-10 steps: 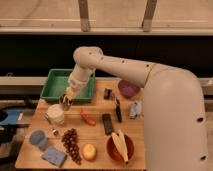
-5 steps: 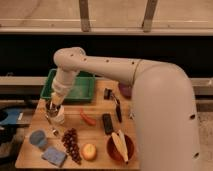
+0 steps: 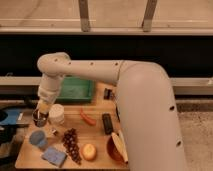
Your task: Stack cups into tray
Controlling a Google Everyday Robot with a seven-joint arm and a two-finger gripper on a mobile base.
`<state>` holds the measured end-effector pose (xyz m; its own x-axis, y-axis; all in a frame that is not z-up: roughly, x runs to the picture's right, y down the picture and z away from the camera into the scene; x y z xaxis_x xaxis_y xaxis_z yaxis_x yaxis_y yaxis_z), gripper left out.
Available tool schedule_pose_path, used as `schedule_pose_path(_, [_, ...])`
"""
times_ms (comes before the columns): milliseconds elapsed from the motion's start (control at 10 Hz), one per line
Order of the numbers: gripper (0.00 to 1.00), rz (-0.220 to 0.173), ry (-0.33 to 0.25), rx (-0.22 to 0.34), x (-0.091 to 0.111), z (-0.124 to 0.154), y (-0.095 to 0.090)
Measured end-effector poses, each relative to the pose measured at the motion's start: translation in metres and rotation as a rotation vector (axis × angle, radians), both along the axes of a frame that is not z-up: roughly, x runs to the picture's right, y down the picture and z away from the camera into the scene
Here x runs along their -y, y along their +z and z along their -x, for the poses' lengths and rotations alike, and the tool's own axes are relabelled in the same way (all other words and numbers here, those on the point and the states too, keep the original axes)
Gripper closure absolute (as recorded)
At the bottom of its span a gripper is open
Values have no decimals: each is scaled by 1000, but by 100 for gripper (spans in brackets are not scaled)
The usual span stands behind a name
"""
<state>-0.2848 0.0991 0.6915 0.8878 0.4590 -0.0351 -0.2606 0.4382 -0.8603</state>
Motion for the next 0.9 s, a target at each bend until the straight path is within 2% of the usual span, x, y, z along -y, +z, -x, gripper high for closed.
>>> schedule_pose_path(200, [100, 19, -36, -13, -11, 5, 1])
schedule_pose_path(700, [100, 25, -34, -15, -12, 5, 2])
schedule_pose_path(900, [100, 53, -51, -8, -27, 13, 9])
